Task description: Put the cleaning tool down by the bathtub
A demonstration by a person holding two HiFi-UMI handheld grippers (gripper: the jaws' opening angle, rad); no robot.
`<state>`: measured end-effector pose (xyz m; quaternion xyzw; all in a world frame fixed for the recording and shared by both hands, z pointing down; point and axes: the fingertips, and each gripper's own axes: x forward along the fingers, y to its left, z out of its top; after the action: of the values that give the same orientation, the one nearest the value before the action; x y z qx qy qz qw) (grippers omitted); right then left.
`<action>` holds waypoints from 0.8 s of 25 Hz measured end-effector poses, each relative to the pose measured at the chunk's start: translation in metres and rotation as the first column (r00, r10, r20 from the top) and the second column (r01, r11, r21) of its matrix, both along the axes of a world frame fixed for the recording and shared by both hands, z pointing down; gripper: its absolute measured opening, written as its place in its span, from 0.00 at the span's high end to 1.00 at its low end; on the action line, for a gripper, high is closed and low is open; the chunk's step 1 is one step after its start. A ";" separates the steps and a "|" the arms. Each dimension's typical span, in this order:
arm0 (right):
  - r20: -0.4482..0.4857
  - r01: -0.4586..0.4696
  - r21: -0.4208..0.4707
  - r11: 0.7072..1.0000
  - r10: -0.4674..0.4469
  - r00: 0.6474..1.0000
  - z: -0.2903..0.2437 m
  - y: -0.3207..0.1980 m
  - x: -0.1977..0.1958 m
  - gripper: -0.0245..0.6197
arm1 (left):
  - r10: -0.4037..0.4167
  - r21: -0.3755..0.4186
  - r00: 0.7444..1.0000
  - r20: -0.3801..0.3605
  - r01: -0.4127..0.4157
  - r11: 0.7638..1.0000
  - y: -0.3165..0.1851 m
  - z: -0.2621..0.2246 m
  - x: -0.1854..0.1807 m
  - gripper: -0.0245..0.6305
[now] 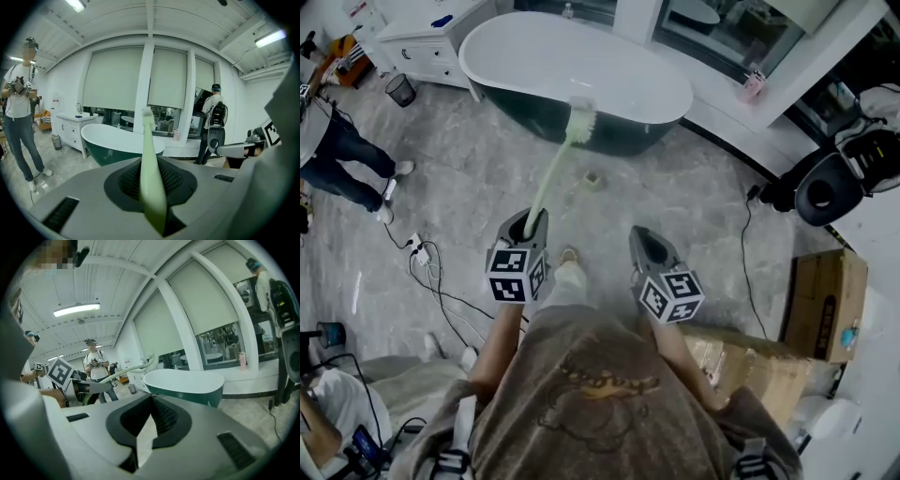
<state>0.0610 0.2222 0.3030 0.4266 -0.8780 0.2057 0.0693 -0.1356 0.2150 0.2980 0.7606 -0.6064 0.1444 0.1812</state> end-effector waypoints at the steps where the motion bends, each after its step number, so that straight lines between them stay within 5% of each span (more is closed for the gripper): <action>1: 0.001 -0.004 0.000 1.000 0.004 1.000 -0.001 -0.012 -0.002 0.96 | 0.006 -0.002 1.000 0.001 -0.006 1.000 -0.012 -0.001 -0.002 0.86; 20: 0.016 -0.065 0.013 0.998 0.065 0.998 0.001 -0.212 -0.065 0.96 | 0.128 -0.015 0.992 0.022 -0.128 0.992 -0.218 0.003 -0.043 0.86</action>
<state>-0.0035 0.0106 0.3036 0.4536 -0.8656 0.2052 0.0526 -0.1782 -0.0033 0.3010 0.7949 -0.5574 0.1689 0.1698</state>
